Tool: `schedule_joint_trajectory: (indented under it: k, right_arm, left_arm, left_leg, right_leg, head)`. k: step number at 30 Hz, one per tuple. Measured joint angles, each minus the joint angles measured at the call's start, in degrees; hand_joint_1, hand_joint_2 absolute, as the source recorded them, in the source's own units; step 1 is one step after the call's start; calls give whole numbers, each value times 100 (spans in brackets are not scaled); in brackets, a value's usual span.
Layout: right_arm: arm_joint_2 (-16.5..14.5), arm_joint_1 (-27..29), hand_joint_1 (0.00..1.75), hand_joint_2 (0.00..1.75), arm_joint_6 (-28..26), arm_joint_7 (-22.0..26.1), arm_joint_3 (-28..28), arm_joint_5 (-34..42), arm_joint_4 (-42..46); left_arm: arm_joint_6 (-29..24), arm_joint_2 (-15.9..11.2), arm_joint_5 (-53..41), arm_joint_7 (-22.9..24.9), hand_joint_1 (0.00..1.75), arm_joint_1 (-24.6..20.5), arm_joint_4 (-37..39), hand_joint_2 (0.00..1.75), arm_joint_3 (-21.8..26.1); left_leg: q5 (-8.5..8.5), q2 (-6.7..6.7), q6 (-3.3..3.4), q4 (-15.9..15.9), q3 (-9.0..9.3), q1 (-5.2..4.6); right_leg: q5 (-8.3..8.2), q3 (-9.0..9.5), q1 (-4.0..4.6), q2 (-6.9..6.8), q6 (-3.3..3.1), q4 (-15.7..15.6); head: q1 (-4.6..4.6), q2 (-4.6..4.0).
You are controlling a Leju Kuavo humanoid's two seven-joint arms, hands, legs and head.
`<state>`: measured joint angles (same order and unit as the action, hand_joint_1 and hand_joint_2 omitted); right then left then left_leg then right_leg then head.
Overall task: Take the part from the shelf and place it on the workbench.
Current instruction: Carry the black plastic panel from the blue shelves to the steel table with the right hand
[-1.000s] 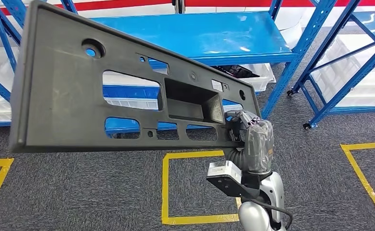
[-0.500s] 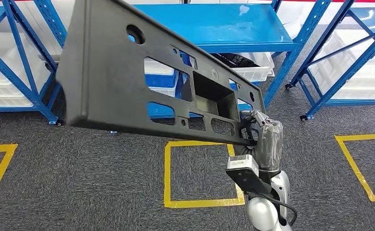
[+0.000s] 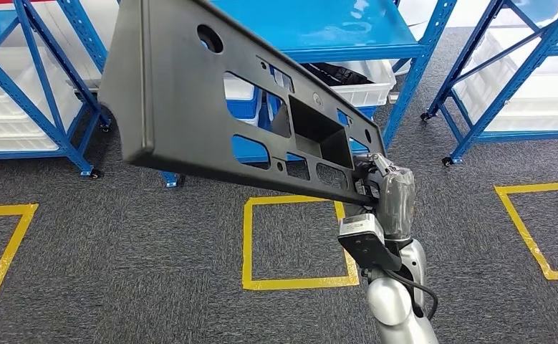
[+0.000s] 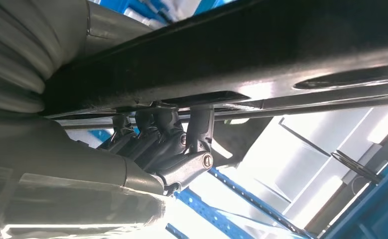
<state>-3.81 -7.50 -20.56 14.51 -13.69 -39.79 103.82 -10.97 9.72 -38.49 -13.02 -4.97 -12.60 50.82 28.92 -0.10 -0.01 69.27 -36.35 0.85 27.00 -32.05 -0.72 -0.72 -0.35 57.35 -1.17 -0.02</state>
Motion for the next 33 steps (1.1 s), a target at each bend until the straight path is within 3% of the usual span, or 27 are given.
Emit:
schedule_joint_trajectory:
  k: [2,4,6,8,10,11,12,13,14,15,16,18,19,21,22,23,25,26,27,28,29,31,33]
  right_arm:
    - [51,4,175,175,-25,-1,11,-10,5]
    - [87,9,175,175,-38,-2,20,9,8]
    - [119,4,175,175,-42,3,23,100,5]
    - [151,-32,175,175,-37,13,20,198,-4]
    - [176,-70,175,175,-36,18,15,234,-19]
    - [187,-77,175,175,-36,18,13,240,-30]
    - [198,-78,175,175,-36,18,11,242,-42]
    - [209,-78,175,175,-36,18,9,243,-54]
    - [216,-80,175,175,-36,18,8,243,-63]
    - [221,-86,175,175,-36,18,7,244,-68]
    - [223,-98,175,175,-36,18,5,244,-74]
    - [228,-119,175,175,-36,19,4,245,-81]
    - [231,-124,175,175,-36,19,3,245,-86]
    - [236,-124,175,175,-36,17,2,245,-98]
    - [238,-127,175,175,-36,14,2,243,-103]
    - [238,-132,175,175,-36,7,1,235,-106]
    - [226,-135,175,175,-36,-19,0,193,-107]
    - [214,-134,175,175,-36,-35,-1,160,-108]
    - [201,-131,175,175,-36,-54,-2,128,-108]
    - [190,-129,175,175,-36,-74,-3,103,-108]
    - [180,-129,175,175,-36,-90,-3,85,-107]
    - [161,-129,175,175,-36,-115,-1,71,-102]
    - [145,-141,175,175,-16,-134,2,79,-91]
  left_arm:
    - [21,-8,-31,-34,0,-3,-2,175,-1]
    - [40,-14,-38,-68,0,-4,-3,175,-2]
    - [74,-18,-10,-109,0,-13,-2,175,-1]
    - [106,-36,17,-115,0,-41,-3,175,2]
    - [125,-61,19,-97,0,-66,-5,175,2]
    - [129,-71,19,-91,0,-71,-5,175,2]
    - [131,-77,19,-87,0,-73,-5,175,2]
    - [131,-80,19,-86,0,-74,-5,175,2]
    - [132,-83,19,-85,0,-75,-5,175,2]
    - [132,-87,19,-84,0,-78,-6,175,2]
    - [133,-103,19,-83,0,-80,-9,175,2]
    - [133,-129,18,-81,0,-83,-14,175,2]
    - [133,-140,18,-80,0,-81,-15,175,2]
    - [125,-148,17,-82,0,-72,-13,175,5]
    - [106,-153,16,-87,0,-67,-12,175,7]
    - [76,-155,15,-95,0,-62,-10,175,8]
    - [20,-156,13,-111,0,-60,-10,175,9]
    - [7,-156,13,-115,0,-58,-10,175,9]
    - [5,-156,13,-116,0,-58,-10,175,10]
    - [6,-156,14,-117,0,-58,-10,175,10]
    - [11,-156,14,-120,0,-58,-10,175,11]
    - [22,-162,15,-139,0,-65,-12,175,10]
    - [36,-172,8,-177,0,-80,-15,175,9]
  left_leg:
    - [-22,-22,65,-753,515,-17]
    - [18,-33,118,-1041,665,-57]
    - [-72,-9,192,-1152,631,-60]
    - [-202,27,284,-1287,572,-25]
    - [-320,45,317,-1317,455,-11]
    - [-374,54,303,-1315,381,-8]
    - [-431,63,283,-1308,305,-1]
    - [-484,70,255,-1294,227,13]
    - [-532,75,219,-1270,146,36]
    - [-574,77,176,-1229,66,55]
    - [-610,74,129,-1180,-13,65]
    - [-694,62,44,-1106,-116,46]
    - [-743,56,19,-1098,-144,32]
    - [-790,52,-19,-1086,-207,39]
    - [-684,53,-34,-1016,-269,57]
    - [-464,52,-50,-849,-348,72]
    - [127,40,-64,-193,-534,81]
    - [319,32,-64,203,-611,80]
    - [369,26,-55,509,-645,79]
    - [295,23,-34,648,-606,78]
    - [147,20,1,568,-463,71]
    - [-49,10,121,-136,89,36]
    - [11,1,214,-870,574,-19]
  right_leg:
    - [-39,-90,17,-1,60,75]
    - [-110,-145,12,-8,159,92]
    - [-128,-197,13,12,240,108]
    - [140,-356,29,47,222,375]
    - [582,-589,-2,60,184,1018]
    - [711,-659,-29,60,211,1361]
    - [727,-669,-57,60,273,1595]
    - [632,-594,-86,60,362,1649]
    - [466,-428,-117,60,461,1504]
    - [327,-174,-152,60,546,1163]
    - [292,122,-158,65,591,743]
    - [404,497,-120,82,539,113]
    - [463,546,-89,89,481,17]
    - [423,419,-112,79,355,43]
    - [379,362,-125,71,272,63]
    - [325,284,-128,64,174,67]
    - [208,161,-85,56,13,71]
    - [154,98,-52,51,-29,74]
    - [105,38,-21,48,-50,75]
    - [60,-15,8,47,-57,76]
    - [18,-64,36,49,-60,77]
    - [-54,-134,78,56,-49,77]
    - [-117,-170,91,51,-4,77]
  head:
    - [5,0]
    - [11,0]
    - [10,0]
    - [36,1]
    - [68,0]
    - [75,0]
    - [74,-1]
    - [75,-1]
    - [75,-1]
    - [77,-1]
    - [91,0]
    - [106,-1]
    - [108,-1]
    - [83,-1]
    - [74,0]
    - [61,0]
    - [45,0]
    - [41,0]
    - [40,-1]
    - [39,-1]
    - [39,0]
    - [42,0]
    - [46,0]
